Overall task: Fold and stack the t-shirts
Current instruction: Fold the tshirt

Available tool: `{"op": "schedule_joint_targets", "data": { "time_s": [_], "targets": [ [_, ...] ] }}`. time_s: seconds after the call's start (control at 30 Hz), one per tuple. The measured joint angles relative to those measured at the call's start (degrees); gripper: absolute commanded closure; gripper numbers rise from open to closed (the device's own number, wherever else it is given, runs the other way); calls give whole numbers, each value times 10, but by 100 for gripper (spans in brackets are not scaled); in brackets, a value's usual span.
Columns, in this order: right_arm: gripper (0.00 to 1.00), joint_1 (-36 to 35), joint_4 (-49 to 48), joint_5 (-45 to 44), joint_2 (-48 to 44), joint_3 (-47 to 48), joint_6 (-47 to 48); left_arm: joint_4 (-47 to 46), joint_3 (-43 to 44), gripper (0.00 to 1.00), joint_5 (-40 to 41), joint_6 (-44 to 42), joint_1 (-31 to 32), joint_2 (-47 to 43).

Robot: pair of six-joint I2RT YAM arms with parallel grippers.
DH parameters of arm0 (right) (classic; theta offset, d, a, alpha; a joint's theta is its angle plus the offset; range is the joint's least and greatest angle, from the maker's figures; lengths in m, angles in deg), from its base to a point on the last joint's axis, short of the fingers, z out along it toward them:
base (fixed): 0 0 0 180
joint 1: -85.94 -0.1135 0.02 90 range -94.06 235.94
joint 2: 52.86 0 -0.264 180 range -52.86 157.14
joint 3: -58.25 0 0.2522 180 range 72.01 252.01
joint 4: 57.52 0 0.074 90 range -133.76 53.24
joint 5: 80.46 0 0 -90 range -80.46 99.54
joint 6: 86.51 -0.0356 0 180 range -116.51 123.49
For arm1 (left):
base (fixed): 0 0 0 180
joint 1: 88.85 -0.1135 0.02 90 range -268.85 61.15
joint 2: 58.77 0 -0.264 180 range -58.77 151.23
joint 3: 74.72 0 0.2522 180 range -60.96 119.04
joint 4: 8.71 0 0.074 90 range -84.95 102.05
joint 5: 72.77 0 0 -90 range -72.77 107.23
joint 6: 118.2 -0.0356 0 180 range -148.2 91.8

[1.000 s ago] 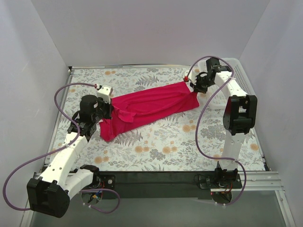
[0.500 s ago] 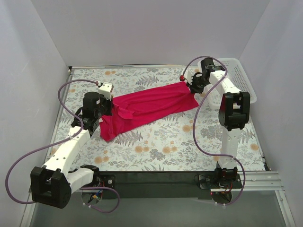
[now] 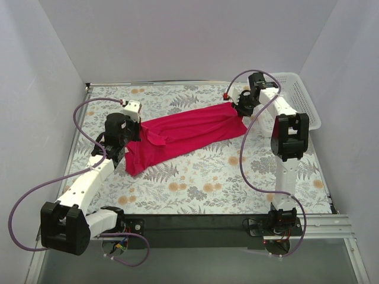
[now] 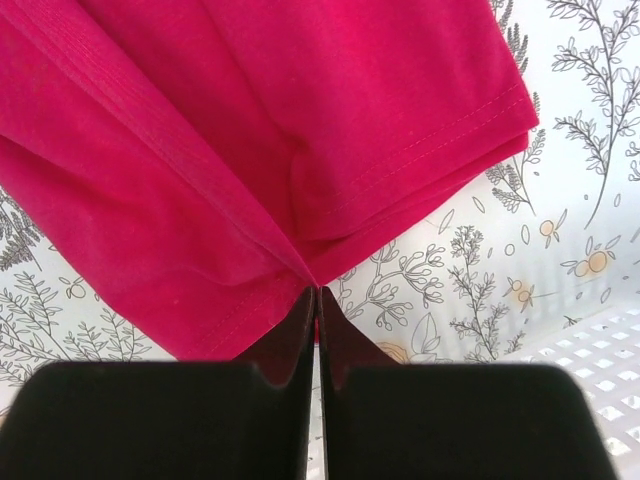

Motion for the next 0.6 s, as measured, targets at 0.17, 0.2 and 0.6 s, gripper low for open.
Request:
{"op": "schedule_joint_targets", "data": {
  "time_s": [0.17,0.2,0.6],
  "targets": [
    [99,-1,0,-7,3,0,-2,-8,0,100,3,-1,0,1],
    [99,-1,0,-9,3,-1,-2,-11,0,100,4,-2,0,1],
    [99,2,0,-2,-207,-239,62,18,-25,100,-82,-9,-1,-104]
  ]
}}
